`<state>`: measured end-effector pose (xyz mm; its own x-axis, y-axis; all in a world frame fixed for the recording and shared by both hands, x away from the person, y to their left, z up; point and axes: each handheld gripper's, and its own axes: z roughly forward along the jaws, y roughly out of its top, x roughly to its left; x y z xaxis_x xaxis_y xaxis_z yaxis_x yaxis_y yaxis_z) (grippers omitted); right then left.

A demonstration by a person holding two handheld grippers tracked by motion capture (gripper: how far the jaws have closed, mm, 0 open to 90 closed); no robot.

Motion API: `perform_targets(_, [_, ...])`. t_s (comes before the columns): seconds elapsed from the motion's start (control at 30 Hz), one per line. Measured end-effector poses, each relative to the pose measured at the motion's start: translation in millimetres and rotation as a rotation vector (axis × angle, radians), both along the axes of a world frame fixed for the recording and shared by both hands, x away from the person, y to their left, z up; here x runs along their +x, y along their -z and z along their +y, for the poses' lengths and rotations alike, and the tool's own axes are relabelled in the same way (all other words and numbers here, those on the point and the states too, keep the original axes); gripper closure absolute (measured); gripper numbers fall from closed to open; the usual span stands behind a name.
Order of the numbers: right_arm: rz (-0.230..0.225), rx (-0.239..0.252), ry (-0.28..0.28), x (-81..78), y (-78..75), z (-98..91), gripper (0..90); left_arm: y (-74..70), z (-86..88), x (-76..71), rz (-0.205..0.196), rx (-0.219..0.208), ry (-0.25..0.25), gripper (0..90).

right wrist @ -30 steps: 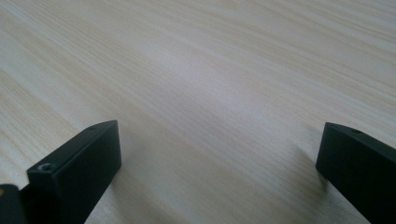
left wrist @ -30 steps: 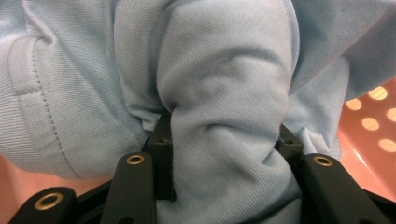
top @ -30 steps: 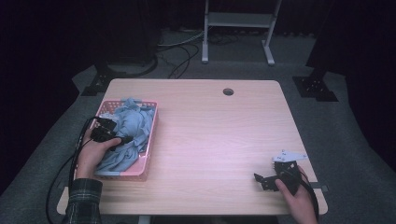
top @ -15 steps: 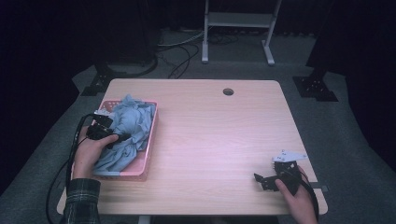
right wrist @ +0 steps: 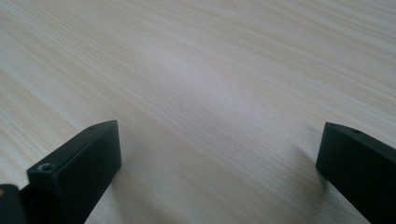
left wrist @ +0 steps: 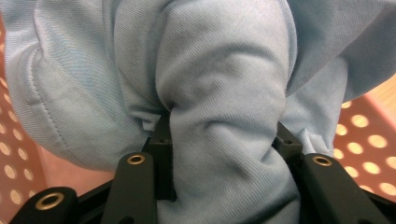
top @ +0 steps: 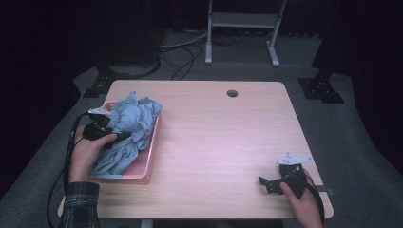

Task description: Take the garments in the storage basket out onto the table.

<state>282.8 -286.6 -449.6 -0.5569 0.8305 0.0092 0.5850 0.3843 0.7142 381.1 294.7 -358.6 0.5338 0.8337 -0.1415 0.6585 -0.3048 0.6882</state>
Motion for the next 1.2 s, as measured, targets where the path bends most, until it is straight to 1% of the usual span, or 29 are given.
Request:
perform_targets(0.07, [0.000,0.000,0.000,0.0,0.0,0.0,0.0,-4.8,0.0,-1.1,-0.006,-0.004,0.004,55.5])
perform_targets(0.2, [0.000,0.000,0.000,0.0,0.0,0.0,0.0,-12.5,0.6,-3.2,-0.016,-0.026,0.007,55.5])
perform_targets(0.33, [0.000,0.000,0.000,0.0,0.0,0.0,0.0,-21.0,-0.3,-3.9,-0.020,-0.028,0.019,55.4])
perform_targets(0.43, [0.000,0.000,0.000,0.0,0.0,0.0,0.0,-30.0,-0.7,-3.4,-0.018,-0.044,0.031,55.4])
perform_targets(0.6, [0.000,0.000,0.000,0.0,0.0,0.0,0.0,-46.2,-0.9,-1.3,-0.026,-0.048,0.030,55.5])
perform_targets(0.67, [0.000,0.000,0.000,0.0,0.0,0.0,0.0,-51.4,-1.0,-0.1,-0.026,-0.068,0.035,55.5])
perform_targets(0.83, [0.000,0.000,0.000,0.0,0.0,0.0,0.0,-55.5,-4.1,3.0,-0.028,-0.087,0.047,55.5])
perform_targets(1.0, [-0.001,0.001,0.008,0.2,0.0,-0.2,0.0,-61.0,-11.8,1.0,-0.064,-0.104,0.041,55.5])
perform_targets(1.07, [0.000,0.001,0.009,0.3,0.0,-0.1,0.0,-63.4,-14.8,-0.3,-0.073,-0.099,0.041,55.5])
perform_targets(1.2, [0.000,0.001,0.009,0.4,0.0,-0.1,0.0,-67.8,-20.2,-3.9,-0.087,-0.119,0.037,55.5])
